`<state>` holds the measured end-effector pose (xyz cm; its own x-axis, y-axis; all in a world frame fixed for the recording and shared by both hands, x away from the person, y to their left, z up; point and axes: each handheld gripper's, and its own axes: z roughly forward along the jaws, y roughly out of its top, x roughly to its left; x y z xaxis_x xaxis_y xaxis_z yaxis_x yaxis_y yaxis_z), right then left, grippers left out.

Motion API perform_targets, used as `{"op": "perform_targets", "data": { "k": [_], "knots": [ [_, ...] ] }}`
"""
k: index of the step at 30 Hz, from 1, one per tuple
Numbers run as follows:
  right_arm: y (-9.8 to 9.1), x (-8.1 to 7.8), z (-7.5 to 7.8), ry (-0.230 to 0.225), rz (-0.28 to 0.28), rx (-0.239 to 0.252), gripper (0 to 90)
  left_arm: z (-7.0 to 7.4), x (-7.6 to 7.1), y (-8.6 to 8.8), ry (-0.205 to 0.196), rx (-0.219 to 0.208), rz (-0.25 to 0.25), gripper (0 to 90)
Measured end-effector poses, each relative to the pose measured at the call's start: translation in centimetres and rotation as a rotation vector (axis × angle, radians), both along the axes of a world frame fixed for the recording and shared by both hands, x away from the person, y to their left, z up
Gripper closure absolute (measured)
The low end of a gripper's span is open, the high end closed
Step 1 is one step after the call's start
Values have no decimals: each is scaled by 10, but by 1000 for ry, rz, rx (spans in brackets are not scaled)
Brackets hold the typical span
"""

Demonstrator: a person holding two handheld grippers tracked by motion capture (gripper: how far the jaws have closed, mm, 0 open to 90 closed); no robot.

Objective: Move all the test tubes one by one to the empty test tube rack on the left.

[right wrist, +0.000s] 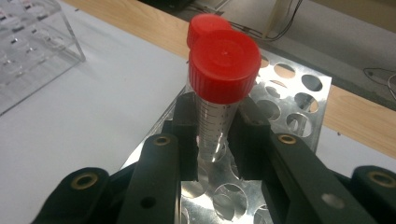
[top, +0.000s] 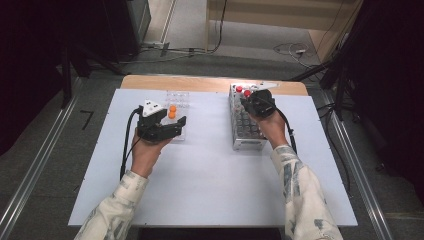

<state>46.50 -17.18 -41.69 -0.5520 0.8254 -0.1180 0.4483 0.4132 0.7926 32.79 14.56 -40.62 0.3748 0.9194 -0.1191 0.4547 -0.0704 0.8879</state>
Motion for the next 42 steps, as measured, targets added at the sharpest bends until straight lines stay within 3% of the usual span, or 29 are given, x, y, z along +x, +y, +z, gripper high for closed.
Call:
{"op": "perform_targets", "data": {
  "k": [17,22,32,42],
  "knots": [
    [-6,-29,42,-76,10,45,714,5,-4,4,-12,-4,18,224],
    [1,-44,48,-76,67,39,714,9,-8,2,-25,-10,11,225],
    [43,-75,41,-40,218,25,713,21,-19,-9,-61,-24,-39,230],
    [95,-102,8,43,376,-22,713,18,-22,-21,-50,-19,-95,239]
  ]
}}
